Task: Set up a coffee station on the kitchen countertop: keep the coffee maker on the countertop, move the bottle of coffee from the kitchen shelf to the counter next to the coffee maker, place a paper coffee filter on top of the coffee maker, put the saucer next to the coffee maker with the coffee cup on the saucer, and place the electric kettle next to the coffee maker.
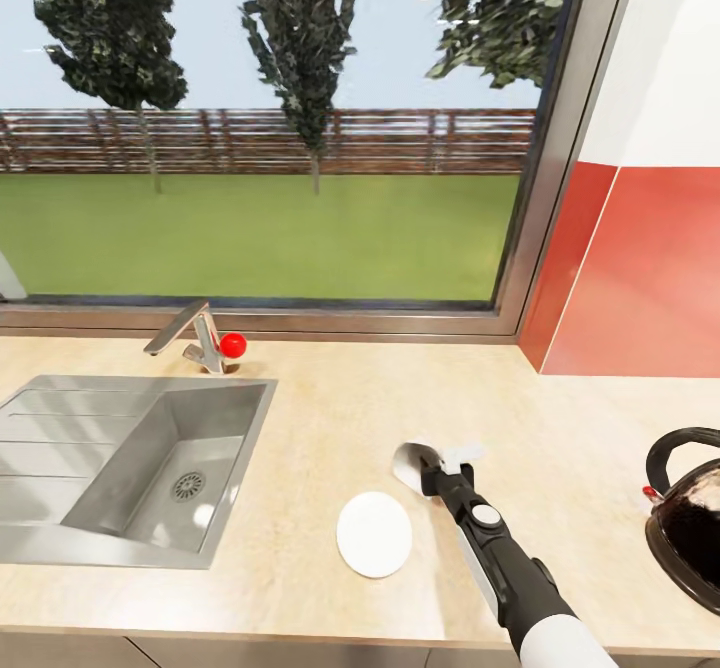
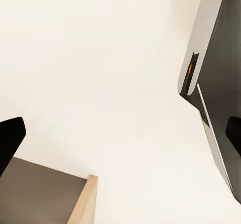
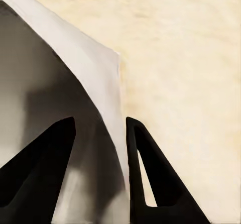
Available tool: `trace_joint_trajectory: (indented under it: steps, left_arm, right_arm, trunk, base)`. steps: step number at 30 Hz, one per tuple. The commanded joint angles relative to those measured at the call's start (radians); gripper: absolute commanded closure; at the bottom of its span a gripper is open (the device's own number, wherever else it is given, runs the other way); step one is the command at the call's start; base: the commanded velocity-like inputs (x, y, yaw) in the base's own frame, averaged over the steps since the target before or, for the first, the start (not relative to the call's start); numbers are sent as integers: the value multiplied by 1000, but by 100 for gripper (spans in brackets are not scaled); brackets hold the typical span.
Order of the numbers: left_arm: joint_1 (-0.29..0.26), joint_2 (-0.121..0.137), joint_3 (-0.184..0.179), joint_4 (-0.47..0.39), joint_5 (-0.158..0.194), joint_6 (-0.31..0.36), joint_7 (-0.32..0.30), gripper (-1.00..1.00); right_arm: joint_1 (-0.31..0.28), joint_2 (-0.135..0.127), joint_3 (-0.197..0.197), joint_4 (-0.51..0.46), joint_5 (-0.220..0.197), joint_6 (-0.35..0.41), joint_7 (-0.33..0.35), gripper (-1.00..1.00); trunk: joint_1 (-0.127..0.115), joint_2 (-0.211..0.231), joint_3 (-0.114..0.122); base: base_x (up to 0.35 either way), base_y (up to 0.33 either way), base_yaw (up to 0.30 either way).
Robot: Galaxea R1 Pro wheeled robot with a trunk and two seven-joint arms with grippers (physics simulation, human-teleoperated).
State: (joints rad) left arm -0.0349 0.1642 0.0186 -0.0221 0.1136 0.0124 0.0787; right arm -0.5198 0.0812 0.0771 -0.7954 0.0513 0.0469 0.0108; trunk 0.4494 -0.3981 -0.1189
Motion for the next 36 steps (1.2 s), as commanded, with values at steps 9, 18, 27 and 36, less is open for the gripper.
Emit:
trace_joint_trajectory:
  steps: [9, 18, 27, 36]
  left_arm:
    - [0, 0, 1, -1, 9, 1, 1, -100]
    - [0, 1, 1, -1, 9, 1, 0, -100]
    - [0, 1, 1, -1, 9, 0, -1, -100]
    - [0, -3, 0, -1, 8, -2, -2, -100]
  right_arm:
    - [0, 0, 0, -2, 4, 2, 1, 100]
    - [0, 0, -1, -7, 4, 2, 1, 100]
    - [0, 5, -2, -57, 4, 5, 1, 100]
    - [-4, 31, 28, -420, 2, 251, 0, 100]
  trunk:
    - [1, -2, -2]
    - [1, -2, -2]
    - [1, -2, -2]
    - [1, -2, -2]
  base:
    - [0, 0, 0]
    - [0, 0, 0]
    - [0, 0, 0]
    - [0, 0, 0]
